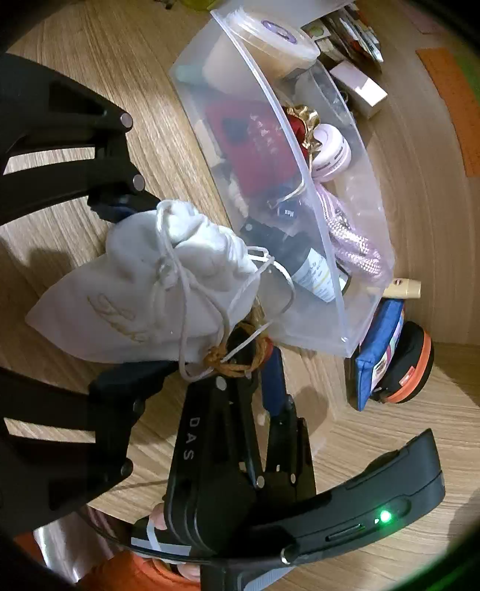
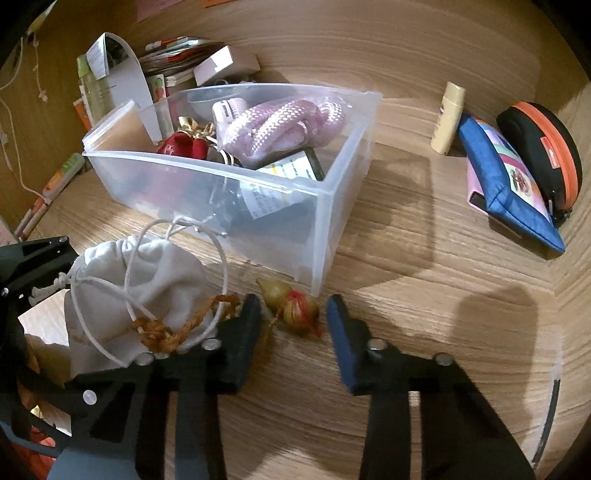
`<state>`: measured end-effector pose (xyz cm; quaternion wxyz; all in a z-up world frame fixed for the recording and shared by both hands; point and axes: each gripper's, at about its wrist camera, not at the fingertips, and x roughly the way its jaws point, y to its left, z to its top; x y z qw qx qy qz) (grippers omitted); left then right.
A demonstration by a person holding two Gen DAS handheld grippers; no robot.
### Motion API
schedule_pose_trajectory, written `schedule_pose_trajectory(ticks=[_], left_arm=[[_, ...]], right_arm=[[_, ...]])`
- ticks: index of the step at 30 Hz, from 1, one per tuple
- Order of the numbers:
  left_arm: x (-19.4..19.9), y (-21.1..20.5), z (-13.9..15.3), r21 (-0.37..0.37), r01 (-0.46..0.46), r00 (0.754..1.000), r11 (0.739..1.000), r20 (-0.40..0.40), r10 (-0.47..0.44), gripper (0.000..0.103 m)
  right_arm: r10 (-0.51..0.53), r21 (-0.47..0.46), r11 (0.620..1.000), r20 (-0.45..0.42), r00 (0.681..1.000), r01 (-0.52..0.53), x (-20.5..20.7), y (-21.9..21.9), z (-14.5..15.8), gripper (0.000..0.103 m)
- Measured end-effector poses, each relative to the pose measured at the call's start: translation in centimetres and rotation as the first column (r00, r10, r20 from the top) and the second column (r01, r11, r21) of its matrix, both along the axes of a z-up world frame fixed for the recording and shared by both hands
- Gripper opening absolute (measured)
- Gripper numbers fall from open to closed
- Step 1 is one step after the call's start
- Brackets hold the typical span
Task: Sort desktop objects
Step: 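Grasp white drawstring pouch with left tool while right tool grasps gourd charm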
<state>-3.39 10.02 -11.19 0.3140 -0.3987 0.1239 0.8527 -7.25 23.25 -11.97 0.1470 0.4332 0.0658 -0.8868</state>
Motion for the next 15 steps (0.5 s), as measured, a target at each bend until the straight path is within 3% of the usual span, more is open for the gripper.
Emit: schedule_pose_trajectory(ticks=[5,15], left_arm=[[-0.1,-0.3,0.1,0.013,-0.014,1.0,1.0,0.006,0.014,0.056],[0.4,-2.3,0.6,0.027,-0.057,0.998,0.998,-0.013,0.057,0.053]], right_arm=[[-0.001,-0.028,1.0,-0.002,1.0,0.001,0.3,0.2,0.2,0.025],[-0.029,-0.049,0.998,-0.085,0.996,0.025,2.9,0.6,2.3,0.025]])
